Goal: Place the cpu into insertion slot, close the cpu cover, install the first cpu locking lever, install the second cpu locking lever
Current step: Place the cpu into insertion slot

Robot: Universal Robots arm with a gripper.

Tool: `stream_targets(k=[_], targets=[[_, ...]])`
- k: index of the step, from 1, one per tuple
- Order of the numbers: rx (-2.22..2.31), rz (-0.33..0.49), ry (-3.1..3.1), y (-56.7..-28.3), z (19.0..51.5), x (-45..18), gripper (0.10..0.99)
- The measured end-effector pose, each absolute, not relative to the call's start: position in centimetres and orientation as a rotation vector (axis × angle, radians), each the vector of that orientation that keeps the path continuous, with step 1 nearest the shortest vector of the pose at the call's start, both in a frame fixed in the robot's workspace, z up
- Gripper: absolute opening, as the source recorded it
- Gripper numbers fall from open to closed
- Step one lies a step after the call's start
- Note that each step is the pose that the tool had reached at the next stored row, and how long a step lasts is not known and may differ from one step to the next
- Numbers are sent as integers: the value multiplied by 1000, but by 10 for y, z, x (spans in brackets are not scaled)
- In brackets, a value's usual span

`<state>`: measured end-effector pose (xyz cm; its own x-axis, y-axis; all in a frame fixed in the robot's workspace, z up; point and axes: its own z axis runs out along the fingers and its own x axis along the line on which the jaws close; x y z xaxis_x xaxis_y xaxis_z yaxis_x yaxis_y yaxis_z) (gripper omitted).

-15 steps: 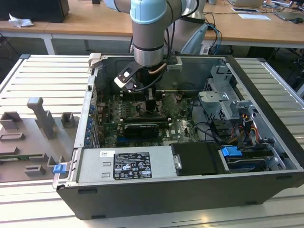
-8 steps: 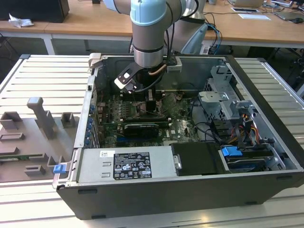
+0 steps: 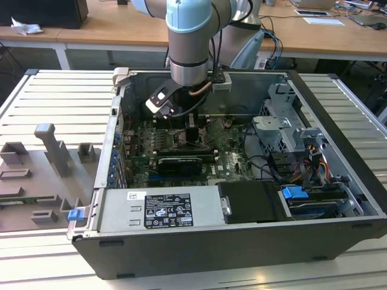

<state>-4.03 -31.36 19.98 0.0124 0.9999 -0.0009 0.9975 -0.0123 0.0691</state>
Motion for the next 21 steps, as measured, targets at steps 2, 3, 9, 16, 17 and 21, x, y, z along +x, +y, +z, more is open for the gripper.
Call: stream_targets(k=[2, 3, 9, 16, 17, 21], targets=[[2199, 74, 2172, -313, 200, -40, 616], [2199, 75, 2172, -313, 202, -40, 616], [2202, 70, 2175, -313, 212, -39, 475], [2210, 49, 2183, -314, 212, -38, 169], [2210, 49, 2183, -314, 212, -38, 169], [2210, 48, 2183, -314, 213, -38, 106]])
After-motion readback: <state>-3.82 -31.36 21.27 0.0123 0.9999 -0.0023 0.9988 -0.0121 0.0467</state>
